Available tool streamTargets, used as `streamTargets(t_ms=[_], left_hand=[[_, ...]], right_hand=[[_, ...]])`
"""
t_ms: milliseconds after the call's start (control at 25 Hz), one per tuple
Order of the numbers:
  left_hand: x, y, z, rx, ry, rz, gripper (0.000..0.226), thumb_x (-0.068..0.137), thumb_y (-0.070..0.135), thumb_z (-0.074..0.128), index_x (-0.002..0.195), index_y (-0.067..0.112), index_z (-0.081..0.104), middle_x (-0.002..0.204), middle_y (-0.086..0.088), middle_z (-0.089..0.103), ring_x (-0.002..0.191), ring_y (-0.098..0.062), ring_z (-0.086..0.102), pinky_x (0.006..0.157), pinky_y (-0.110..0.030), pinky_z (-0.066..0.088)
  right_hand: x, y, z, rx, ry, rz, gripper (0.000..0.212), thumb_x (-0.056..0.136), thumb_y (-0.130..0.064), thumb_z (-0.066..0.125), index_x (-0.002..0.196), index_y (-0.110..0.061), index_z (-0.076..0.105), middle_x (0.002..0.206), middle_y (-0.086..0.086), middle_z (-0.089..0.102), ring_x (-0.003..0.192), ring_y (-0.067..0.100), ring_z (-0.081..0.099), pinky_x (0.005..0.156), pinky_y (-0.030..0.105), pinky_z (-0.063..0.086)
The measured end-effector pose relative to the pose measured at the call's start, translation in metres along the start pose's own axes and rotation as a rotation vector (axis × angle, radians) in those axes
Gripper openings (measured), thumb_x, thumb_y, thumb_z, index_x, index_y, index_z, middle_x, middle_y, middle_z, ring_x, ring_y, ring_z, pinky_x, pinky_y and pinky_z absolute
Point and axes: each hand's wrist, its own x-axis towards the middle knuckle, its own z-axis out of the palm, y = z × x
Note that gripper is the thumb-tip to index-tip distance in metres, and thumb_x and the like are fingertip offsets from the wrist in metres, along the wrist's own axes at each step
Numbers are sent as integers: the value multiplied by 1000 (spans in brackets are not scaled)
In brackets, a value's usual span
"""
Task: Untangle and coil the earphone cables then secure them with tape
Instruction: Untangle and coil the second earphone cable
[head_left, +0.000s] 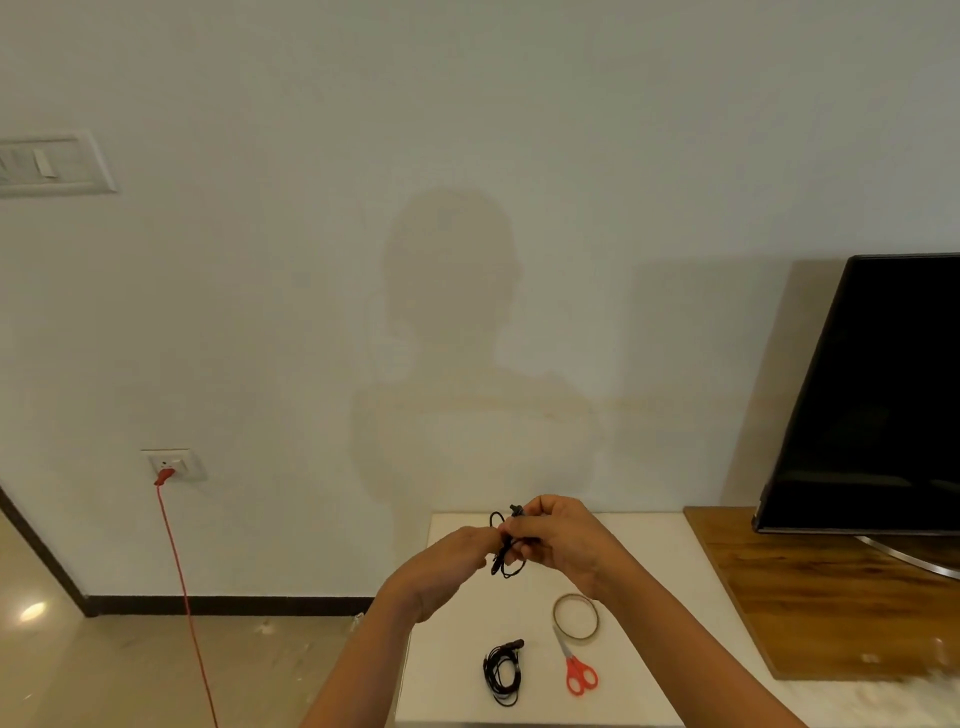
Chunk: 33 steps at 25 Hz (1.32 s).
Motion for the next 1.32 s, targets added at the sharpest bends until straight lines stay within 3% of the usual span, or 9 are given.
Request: streamTargets(t_ms=[200, 320, 440, 560, 640, 720, 840, 1000, 1320], left_hand=[[1, -4, 5, -123, -40, -4, 35, 97, 26, 32, 70, 23, 54, 84, 7, 71, 101, -14, 62, 104, -34, 38], [1, -4, 6, -173, -24, -19, 33, 97, 26, 33, 69, 22, 49, 68, 7, 58, 73, -9, 54, 95, -34, 39], [0, -5, 6, -236, 8, -40, 33, 95, 25, 33, 65, 22, 45, 63, 7, 50, 69, -10, 46, 87, -31, 36], [0, -3, 2, -249, 8, -47, 32, 93, 22, 33, 63, 22, 45, 64, 6, 50, 66, -10, 45, 88, -32, 36], [-1, 1, -1, -217, -16, -51, 33, 92, 21, 33, 63, 22, 46, 64, 5, 50, 64, -9, 44, 88, -31, 37], [-2, 3, -2, -171, -56, -53, 33, 93, 22, 34, 65, 21, 49, 65, 5, 51, 63, -7, 46, 88, -31, 38], [-3, 5, -4, -112, -131, -60, 32, 94, 21, 36, 69, 21, 56, 70, 7, 60, 73, -6, 54, 94, -32, 38], [0, -1, -14, -37, -196, -15, 26, 90, 28, 43, 84, 18, 66, 95, 7, 65, 97, -6, 55, 102, -33, 35], [-3, -14, -18, -79, -231, 84, 30, 86, 47, 46, 89, 25, 66, 84, 8, 64, 93, -13, 51, 110, -48, 28]], right_hand=[[2, -2, -4, -106, 18, -34, 6, 86, -2, 61, 92, -1, 61, 76, 15, 69, 60, 21, 64, 70, 29, 56], [3, -2, -7, -122, -35, -10, 11, 93, -9, 55, 99, -2, 61, 89, 18, 70, 74, 25, 70, 76, 29, 56], [0, -6, -15, -200, -52, 15, 27, 90, -29, 62, 104, -6, 59, 96, 15, 71, 79, 23, 71, 81, 32, 58], [-9, -9, -22, -635, 5, -222, 44, 71, -43, 78, 107, -29, 57, 100, -5, 64, 83, 10, 64, 73, 21, 52], [-11, -9, -23, -831, -46, -457, 55, 66, -44, 81, 114, -42, 54, 116, -19, 51, 104, 2, 52, 84, 13, 42], [-9, -9, -22, -866, -168, -566, 55, 71, -39, 78, 121, -42, 54, 130, -25, 47, 121, -6, 42, 99, 12, 34], [-5, -7, -23, -834, -281, -541, 42, 78, -23, 75, 118, -28, 62, 117, -17, 63, 111, -6, 54, 95, 11, 42], [-4, -1, -25, -795, -307, -535, 29, 83, -16, 69, 111, -19, 65, 103, -9, 69, 99, 2, 63, 90, 17, 49], [-2, 17, -32, -718, -269, -530, 16, 93, -18, 53, 106, -25, 61, 97, -8, 66, 94, 11, 63, 87, 29, 53]])
